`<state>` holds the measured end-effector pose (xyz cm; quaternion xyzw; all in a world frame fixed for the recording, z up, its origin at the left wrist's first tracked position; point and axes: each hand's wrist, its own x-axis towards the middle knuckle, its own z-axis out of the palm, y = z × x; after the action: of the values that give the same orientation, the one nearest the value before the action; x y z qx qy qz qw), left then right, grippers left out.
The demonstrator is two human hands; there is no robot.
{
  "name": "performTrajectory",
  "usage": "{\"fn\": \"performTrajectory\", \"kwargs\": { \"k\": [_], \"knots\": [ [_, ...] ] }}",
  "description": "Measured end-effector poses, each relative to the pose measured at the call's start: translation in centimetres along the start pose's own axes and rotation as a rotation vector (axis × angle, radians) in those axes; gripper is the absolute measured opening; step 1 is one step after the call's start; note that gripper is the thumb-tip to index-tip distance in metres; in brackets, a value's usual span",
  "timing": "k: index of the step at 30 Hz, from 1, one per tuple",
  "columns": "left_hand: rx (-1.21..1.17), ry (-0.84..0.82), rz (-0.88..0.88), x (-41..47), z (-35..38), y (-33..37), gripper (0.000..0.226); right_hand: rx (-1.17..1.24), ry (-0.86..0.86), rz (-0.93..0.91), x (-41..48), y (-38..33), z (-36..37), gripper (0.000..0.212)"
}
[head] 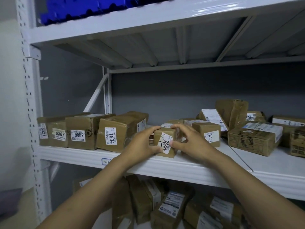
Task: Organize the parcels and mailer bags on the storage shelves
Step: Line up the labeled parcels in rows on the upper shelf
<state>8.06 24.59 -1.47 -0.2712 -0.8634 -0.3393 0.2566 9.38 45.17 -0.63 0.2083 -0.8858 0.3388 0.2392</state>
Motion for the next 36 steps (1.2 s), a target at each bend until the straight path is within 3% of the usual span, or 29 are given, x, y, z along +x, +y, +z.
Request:
{"fn": "performTrajectory", "kwargs": {
  "k": [3,7,12,15,19,30,36],
  "knots": [
    [0.155,0.010,0.088,-0.3,-1.6,-0.1,0.068,-0.104,-0.028,-0.042,0.1,-0.8,0.4,0.051],
    [0.476,0.156,0.184,-1.0,-5.3,-0.6,0.059,-0.165,-0.029,-0.053,0.5,-2.2,1.3,0.048],
    [0.743,0.153,-0.026,-0.7,-8.8,-3.8,0.066,-0.107,-0.031,-0.130,1.4,-4.0,3.3,0.048],
    [0.750,0.055,-0.164,-0.6,-9.7,-5.3,0.077,-0.097,-0.044,-0.138,2.3,-4.3,4.6,0.050],
    [0.666,0.039,-0.208,-0.6,-10.1,-6.2,0.080,-0.057,-0.055,-0.157,3.0,-4.8,5.9,0.050],
    [0.689,-0.014,-0.129,-0.5,-11.4,-7.6,0.087,-0.070,-0.048,-0.143,4.3,-5.7,7.8,0.045],
    [0.604,-0.042,-0.080,-0.8,-12.7,-7.4,0.078,-0.104,-0.011,-0.162,3.8,-6.3,8.0,0.044]
  ]
}}
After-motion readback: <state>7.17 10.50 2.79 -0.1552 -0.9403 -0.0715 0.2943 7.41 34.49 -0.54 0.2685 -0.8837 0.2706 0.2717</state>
